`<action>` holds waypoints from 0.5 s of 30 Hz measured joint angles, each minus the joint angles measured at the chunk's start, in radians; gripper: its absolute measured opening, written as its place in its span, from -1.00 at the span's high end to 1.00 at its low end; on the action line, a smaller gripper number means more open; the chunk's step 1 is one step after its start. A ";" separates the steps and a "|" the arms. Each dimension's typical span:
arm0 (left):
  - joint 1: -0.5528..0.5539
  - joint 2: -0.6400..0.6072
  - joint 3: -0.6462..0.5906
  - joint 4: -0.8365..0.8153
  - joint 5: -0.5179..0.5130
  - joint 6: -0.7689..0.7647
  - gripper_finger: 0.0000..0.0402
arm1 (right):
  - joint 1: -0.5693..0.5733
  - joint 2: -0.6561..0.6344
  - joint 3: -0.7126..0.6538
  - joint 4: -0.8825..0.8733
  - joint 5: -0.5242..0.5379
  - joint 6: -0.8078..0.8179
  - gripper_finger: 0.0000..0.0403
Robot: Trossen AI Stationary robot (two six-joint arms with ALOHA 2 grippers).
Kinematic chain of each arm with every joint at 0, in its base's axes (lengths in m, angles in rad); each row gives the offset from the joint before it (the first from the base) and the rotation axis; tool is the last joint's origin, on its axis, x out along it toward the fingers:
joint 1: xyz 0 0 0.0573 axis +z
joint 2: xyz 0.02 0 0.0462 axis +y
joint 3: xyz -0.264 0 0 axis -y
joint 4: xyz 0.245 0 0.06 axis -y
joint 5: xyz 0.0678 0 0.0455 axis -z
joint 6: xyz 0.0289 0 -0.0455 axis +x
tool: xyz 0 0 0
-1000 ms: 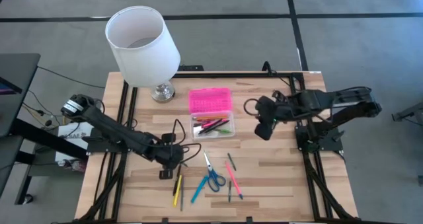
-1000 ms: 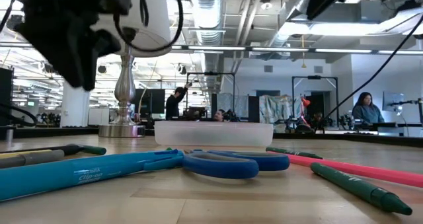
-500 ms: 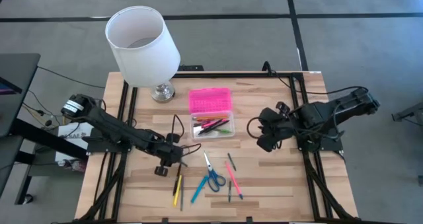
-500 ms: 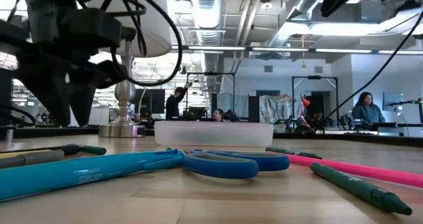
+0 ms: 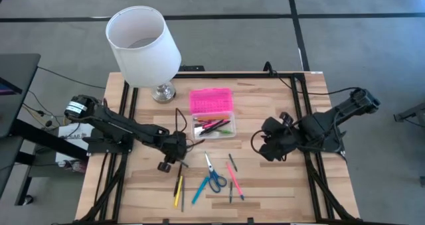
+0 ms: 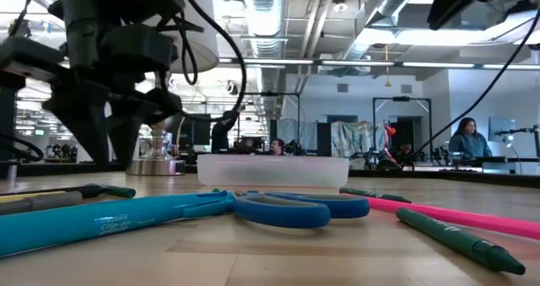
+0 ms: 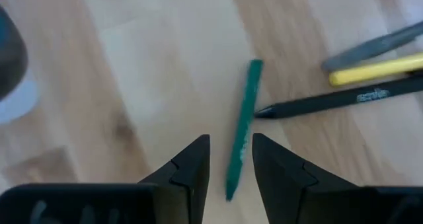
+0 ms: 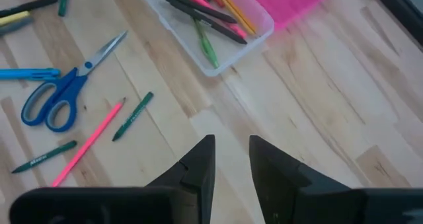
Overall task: Pick & place school supplies into a supply box
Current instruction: Put the top left green crayon into the supply box
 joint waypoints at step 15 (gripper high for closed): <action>0.002 0.109 0.008 0.034 0.030 -0.018 0.47 | 0.016 0.000 -0.041 0.013 0.001 0.037 0.57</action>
